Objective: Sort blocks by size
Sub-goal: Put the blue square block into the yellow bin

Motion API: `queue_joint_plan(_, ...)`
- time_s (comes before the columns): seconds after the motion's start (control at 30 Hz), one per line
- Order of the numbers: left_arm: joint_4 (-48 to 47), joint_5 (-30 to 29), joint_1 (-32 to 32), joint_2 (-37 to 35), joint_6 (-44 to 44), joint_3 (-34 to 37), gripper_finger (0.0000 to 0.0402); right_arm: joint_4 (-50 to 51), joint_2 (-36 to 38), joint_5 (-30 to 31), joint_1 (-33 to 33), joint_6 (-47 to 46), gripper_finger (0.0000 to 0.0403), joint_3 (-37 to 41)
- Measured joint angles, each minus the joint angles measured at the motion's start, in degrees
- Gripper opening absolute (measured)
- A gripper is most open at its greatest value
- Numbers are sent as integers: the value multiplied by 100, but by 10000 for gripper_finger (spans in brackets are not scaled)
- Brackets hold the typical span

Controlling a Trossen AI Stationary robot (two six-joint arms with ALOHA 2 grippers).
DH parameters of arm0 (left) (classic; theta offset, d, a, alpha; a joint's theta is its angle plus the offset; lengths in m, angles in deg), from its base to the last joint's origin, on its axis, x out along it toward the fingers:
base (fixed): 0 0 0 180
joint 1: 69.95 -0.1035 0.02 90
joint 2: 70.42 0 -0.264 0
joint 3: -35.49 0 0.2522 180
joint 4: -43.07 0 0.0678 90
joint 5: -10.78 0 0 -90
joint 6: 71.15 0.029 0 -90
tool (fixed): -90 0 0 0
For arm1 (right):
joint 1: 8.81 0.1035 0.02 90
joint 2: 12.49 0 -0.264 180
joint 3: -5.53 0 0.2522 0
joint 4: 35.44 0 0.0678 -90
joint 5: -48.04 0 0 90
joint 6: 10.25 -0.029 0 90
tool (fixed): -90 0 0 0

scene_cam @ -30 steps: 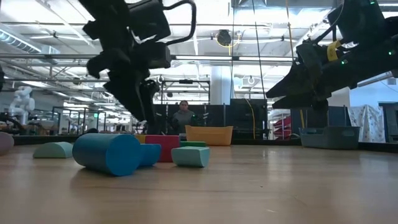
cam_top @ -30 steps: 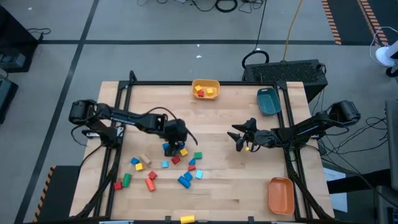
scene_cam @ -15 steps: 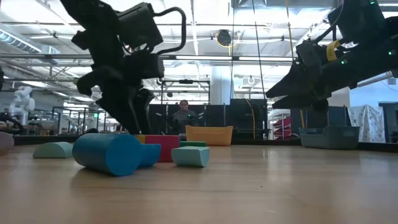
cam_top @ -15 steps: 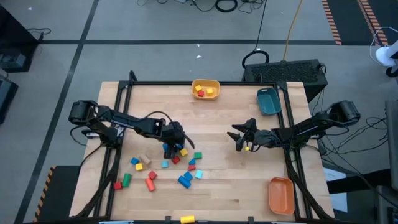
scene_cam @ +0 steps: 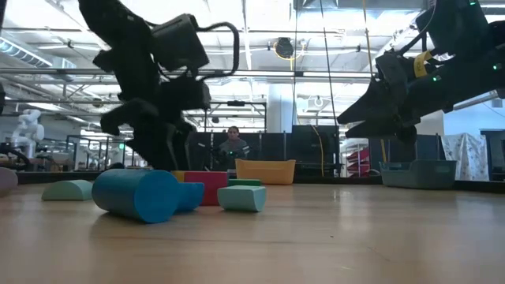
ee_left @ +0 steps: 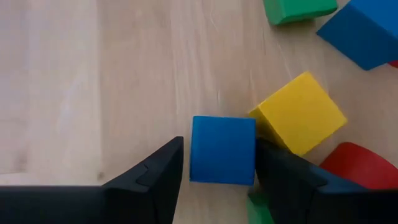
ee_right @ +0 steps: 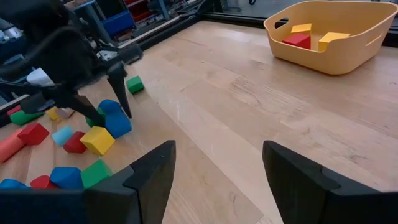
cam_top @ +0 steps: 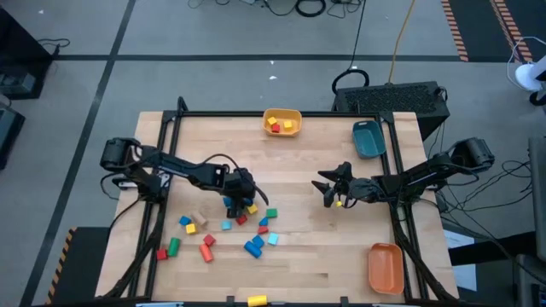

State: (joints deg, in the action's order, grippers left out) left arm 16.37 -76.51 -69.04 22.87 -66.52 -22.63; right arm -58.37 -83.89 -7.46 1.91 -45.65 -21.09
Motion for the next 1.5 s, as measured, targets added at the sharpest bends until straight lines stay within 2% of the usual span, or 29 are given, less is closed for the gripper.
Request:
queue_joint_plan(0.27, 190, 33, 0, 243, -130, -9, 188, -33, 2, 0, 0, 1, 228, -2)
queue_joint_plan(0.53, 273, 37, -30, 252, -131, -9, 142, -33, 2, 0, 0, 2, 228, -2)
queue_joint_plan(0.77, 536, 25, -201, 267, -129, -5, 139, -33, 1, 2, 0, 2, 228, -2)
queue_joint_plan(1.5, 648, 135, -1868, 265, 1057, -1090, 139, -33, 1, 2, 0, -210, 228, -2)
